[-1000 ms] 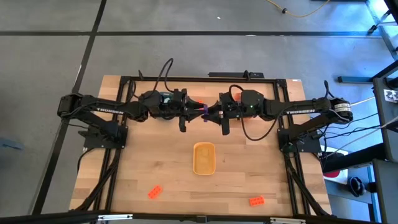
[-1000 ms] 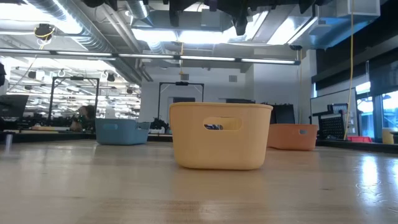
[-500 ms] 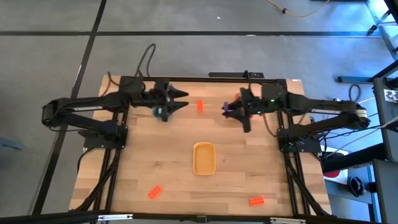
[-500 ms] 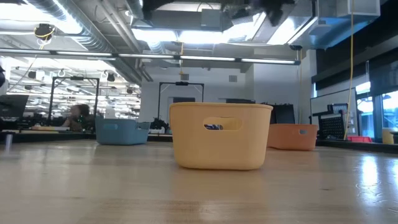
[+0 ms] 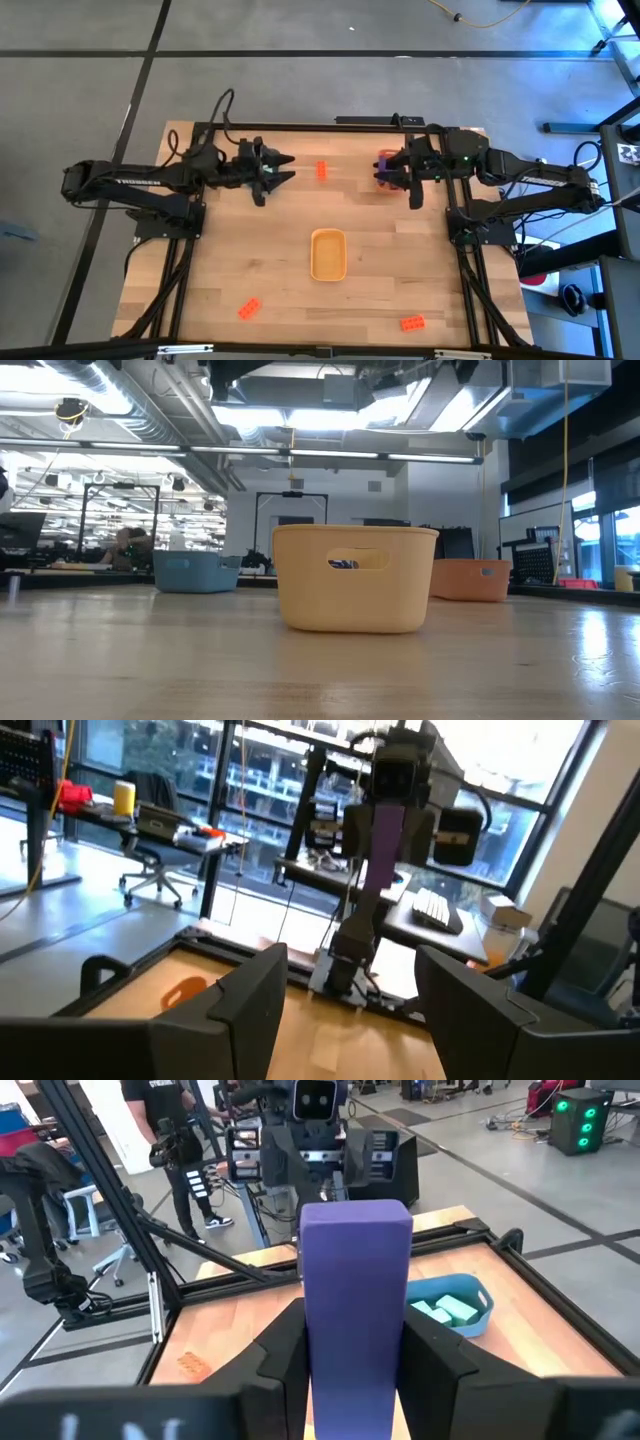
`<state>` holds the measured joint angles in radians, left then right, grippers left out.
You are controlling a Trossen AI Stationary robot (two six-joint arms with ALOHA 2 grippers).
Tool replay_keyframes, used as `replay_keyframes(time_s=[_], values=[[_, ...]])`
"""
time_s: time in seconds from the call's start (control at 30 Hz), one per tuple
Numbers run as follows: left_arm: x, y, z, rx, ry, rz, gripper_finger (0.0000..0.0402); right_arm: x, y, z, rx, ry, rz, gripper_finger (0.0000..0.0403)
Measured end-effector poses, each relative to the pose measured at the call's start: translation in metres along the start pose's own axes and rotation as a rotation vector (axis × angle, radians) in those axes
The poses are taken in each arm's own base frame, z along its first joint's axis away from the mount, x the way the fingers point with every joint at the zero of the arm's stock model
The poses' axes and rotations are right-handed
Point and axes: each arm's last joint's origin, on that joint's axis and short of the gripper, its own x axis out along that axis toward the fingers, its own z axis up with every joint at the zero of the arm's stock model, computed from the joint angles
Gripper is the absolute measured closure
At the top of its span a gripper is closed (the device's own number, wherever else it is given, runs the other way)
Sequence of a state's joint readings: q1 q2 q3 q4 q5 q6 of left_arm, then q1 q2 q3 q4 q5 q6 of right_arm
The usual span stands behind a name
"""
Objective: Sort & place blocks by color
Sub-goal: Put the purple block into the orange bin
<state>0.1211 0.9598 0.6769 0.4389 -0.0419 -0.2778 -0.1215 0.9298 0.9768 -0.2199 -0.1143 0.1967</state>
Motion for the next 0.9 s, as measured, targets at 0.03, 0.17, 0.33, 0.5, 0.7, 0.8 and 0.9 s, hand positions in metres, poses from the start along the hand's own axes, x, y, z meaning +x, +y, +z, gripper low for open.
replay_keyframes(time_s=[0.03, 0.17, 0.33, 0.5, 0.7, 0.8, 0.9], values=[[0.0, 0.0, 0.001, 0.0, -0.005, -0.003, 0.019, 0.0, 0.0, 0.0, 0.0, 0.001, 0.0, 0.0294], [0.0, -0.001, 0.002, 0.002, -0.007, -0.008, 0.019, 0.002, 0.0, -0.001, -0.01, 0.006, -0.001, 0.0294], [0.0, -0.001, 0.003, 0.029, -0.007, -0.007, 0.019, 0.002, 0.0, -0.001, -0.01, 0.007, -0.001, 0.0294], [0.0, -0.001, 0.002, 0.028, -0.007, -0.007, 0.019, 0.002, 0.0, 0.0, 0.005, 0.002, 0.0, 0.0294], [0.0, -0.001, 0.002, 0.027, -0.007, -0.007, 0.019, 0.003, -0.003, 0.0, 0.056, -0.015, -0.089, 0.0294], [0.0, -0.001, 0.002, 0.027, -0.007, -0.007, 0.019, 0.004, -0.014, -0.001, 0.101, 0.01, -0.26, 0.0294], [0.0, -0.001, 0.002, 0.027, -0.007, -0.007, 0.019, 0.005, -0.03, -0.001, 0.172, 0.131, -0.419, 0.0294]])
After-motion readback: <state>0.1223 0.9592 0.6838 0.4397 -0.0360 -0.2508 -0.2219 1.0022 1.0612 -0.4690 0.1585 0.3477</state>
